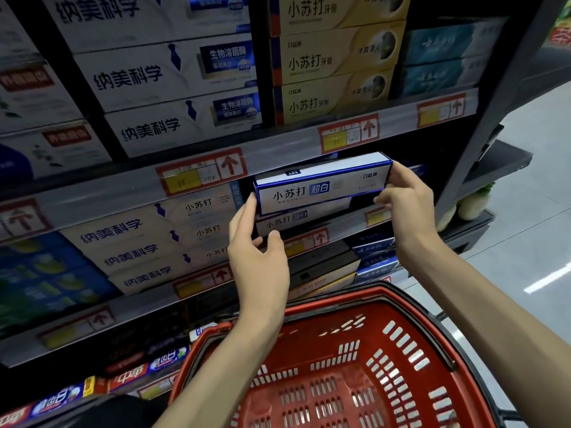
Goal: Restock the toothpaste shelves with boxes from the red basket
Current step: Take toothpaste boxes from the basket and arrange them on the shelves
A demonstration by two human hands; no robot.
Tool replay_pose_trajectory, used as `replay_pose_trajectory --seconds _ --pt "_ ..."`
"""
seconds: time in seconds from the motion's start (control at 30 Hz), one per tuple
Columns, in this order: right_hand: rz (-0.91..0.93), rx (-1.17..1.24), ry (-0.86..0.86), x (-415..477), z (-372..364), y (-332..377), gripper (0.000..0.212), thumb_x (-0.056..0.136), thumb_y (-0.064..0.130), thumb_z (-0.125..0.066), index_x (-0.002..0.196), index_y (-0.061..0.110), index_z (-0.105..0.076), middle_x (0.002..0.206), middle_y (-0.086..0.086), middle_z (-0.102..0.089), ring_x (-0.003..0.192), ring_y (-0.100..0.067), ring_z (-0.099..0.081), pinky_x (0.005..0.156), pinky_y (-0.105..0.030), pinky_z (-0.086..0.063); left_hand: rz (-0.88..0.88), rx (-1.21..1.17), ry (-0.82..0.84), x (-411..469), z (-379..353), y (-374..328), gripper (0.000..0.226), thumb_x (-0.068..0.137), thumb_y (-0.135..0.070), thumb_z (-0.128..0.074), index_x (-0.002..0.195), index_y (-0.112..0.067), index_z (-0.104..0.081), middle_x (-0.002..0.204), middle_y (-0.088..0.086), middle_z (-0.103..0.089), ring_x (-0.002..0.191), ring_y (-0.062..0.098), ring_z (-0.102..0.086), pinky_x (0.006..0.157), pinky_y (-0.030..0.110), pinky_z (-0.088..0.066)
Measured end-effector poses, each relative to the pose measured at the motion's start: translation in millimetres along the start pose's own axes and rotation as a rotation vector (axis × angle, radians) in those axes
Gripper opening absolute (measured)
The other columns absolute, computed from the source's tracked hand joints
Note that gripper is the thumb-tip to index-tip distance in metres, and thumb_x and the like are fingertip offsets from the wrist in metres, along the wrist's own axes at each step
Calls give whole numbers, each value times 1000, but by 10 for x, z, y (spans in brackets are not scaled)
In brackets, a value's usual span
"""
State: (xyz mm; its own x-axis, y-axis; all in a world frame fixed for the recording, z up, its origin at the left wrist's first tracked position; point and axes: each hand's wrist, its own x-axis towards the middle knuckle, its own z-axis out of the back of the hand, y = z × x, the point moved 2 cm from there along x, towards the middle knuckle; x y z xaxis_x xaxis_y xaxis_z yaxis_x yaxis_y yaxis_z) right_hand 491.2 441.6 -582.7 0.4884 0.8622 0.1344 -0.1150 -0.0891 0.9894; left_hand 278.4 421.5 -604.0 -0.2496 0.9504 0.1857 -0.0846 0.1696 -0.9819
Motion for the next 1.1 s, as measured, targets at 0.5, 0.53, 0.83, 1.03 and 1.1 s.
replay_pose_trajectory --seconds 0.5,0.53,0.83,1.03,1.1 --pt "20 33 66 288 -280 130 66 77 -17 -43 126 22 -65 110 18 -72 93 11 -65 61 -7 -45 136 12 90 85 -138 -84 80 100 11 -49 163 -29 -18 154 -23 -34 64 -31 -48 65 -6 -39" --pt "15 21 64 308 -280 113 65 77 -16 -44 124 23 -66 108 20 -72 95 7 -65 60 -9 -45 132 10 83 108 -125 -56 82 100 10 -50 163 -32 -18 152 -27 -36 75 -25 -56 71 -1 -45" --pt "-51 4 142 394 -284 -92 82 81 -16 -48 155 21 -42 135 11 -58 123 -18 -58 56 -11 -48 87 125 83 182 -192 136 89 98 -1 -53 157 -51 -10 166 -21 -21 141 48 -41 110 60 -45" --pt "-73 8 164 428 -271 -213 91 76 -17 -48 159 18 -34 153 5 -50 138 -12 -49 78 -20 -54 34 183 46 126 -233 77 77 103 -5 -50 163 -35 -12 169 -13 -18 152 15 -29 121 45 -36" --pt "-93 6 164 403 -253 -228 91 77 -19 -48 159 17 -33 149 7 -52 128 -3 -54 75 -17 -54 30 207 46 93 -233 51 74 104 -5 -48 163 -32 -12 170 -14 -14 155 10 -18 127 36 -21"
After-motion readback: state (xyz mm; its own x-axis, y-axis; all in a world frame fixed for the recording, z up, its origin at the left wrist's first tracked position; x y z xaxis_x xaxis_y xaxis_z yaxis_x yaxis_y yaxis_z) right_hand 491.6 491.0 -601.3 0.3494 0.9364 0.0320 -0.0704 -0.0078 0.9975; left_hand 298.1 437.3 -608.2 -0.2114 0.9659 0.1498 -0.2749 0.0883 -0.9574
